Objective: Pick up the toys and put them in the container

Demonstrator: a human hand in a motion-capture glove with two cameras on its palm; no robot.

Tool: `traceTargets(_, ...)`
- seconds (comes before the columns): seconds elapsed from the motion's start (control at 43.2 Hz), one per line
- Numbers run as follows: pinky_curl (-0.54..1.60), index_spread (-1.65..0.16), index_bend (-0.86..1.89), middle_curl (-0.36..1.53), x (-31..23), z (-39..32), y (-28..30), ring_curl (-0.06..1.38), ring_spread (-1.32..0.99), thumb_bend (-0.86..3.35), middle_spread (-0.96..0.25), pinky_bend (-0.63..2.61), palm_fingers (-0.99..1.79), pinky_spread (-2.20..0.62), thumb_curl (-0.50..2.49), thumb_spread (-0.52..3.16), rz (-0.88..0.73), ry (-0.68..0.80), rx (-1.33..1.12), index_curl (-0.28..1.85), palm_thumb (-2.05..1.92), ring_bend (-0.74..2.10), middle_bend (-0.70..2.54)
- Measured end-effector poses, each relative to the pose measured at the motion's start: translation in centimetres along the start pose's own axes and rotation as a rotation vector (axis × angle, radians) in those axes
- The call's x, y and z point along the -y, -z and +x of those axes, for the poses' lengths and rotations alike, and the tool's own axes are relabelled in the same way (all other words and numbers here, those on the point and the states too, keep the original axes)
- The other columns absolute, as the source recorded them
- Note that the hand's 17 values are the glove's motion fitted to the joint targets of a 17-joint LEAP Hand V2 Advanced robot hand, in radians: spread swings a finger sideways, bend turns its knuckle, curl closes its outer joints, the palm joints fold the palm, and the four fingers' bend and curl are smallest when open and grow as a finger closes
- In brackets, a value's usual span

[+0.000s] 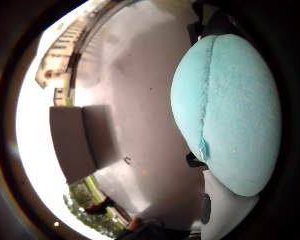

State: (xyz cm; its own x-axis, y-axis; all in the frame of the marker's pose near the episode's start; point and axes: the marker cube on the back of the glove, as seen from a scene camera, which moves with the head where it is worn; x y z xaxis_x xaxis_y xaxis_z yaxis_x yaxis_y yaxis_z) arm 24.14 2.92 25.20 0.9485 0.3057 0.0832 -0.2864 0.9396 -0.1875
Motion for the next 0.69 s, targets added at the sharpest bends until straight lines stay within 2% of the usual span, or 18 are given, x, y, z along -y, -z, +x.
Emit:
traceTargets(0.139, 0.25, -0.25, 0.58, 0.51, 0.3, -1.2, 1.6, 0.44, -0.23, 0.76, -0.17, 0.74, 1.36, -0.48, 0.63, 1.4, 0.016, 0.008, -0.007, 0.29, 1.08, 1.21, 0.97)
traceTargets(0.162, 0.26, -0.25, 0.55, 0.5, 0.3, -1.6, 2.1, 0.44, -0.22, 0.77, -0.16, 0.75, 1.34, -0.47, 0.63, 1.43, 0.031, 0.018, 0.003, 0.29, 1.07, 1.21, 0.97)
traceTargets(0.208, 0.25, -0.22, 0.62, 0.51, -0.2, -2.9, 3.5, 0.45, -0.25, 0.72, -0.17, 0.69, 1.33, -0.46, 0.66, 1.34, 0.069, 0.041, 0.039, 0.32, 1.05, 1.24, 1.0)
traceTargets(0.232, 0.28, -0.22, 0.61, 0.51, -0.6, -3.8, 4.3, 0.44, -0.28, 0.56, -0.21, 0.74, 1.25, -0.45, 0.65, 1.21, 0.088, 0.049, 0.061, 0.33, 0.87, 1.23, 0.99)
traceTargets(0.347, 0.33, -0.23, 0.62, 0.5, -1.5, -7.5, 9.1, 0.45, -0.33, 0.38, -0.27, 0.88, 1.11, -0.44, 0.68, 1.0, 0.159, 0.073, 0.107, 0.36, 0.68, 1.21, 0.89)
traceTargets(0.695, 0.4, -0.3, 0.49, 0.52, -1.6, -17.2, 23.2, 0.47, -0.4, 0.26, -0.38, 0.95, 1.04, -0.42, 0.82, 0.64, 0.296, 0.205, 0.126, 0.39, 0.63, 1.2, 0.84)
